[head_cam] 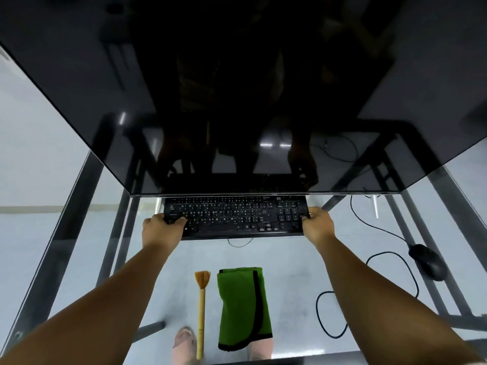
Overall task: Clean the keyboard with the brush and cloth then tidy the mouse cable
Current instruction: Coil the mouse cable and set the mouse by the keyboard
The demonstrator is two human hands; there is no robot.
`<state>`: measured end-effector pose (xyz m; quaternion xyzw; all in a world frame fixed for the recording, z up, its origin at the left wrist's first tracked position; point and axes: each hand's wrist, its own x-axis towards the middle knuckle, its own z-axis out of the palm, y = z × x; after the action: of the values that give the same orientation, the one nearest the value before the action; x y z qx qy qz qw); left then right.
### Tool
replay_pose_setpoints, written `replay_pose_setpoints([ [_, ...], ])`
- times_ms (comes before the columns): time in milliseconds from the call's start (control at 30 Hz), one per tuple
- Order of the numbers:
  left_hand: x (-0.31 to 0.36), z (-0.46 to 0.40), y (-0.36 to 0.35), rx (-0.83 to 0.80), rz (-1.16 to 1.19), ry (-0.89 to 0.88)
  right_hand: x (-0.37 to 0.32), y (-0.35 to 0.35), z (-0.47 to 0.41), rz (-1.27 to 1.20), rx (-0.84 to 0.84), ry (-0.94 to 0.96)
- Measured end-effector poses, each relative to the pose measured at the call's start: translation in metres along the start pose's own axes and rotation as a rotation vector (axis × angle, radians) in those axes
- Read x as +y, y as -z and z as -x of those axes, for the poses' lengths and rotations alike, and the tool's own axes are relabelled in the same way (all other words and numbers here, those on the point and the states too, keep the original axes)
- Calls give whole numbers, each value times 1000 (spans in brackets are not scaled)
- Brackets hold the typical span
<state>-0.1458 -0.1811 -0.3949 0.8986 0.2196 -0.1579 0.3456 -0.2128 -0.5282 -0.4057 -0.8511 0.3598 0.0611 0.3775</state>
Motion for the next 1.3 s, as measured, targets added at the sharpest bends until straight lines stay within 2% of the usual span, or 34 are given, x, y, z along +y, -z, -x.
replay_pose_setpoints([
  [133, 1, 16, -9, 102, -24, -37, 4, 2, -1, -14, -17, -1],
  [267, 18, 47, -31, 260, -44, -210, 14, 18, 3, -133, 62, -10],
  [467, 69, 98, -106, 95, -167, -542, 52, 72, -3, -219, 206, 40],
  [667, 120, 147, -188, -146, -456, -758, 115, 145, -14, -120, 280, 0],
  [833, 142, 165, -227, -199, -614, -768, 168, 188, -19, 21, 249, -111],
  [1033, 144, 167, -247, -191, -659, -723, 207, 198, -15, 170, 152, -213],
  [1200, 142, 168, -251, -151, -685, -724, 221, 192, -15, 209, 194, -170],
  [1300, 143, 167, -249, -131, -686, -725, 218, 189, -14, 41, 245, -82],
])
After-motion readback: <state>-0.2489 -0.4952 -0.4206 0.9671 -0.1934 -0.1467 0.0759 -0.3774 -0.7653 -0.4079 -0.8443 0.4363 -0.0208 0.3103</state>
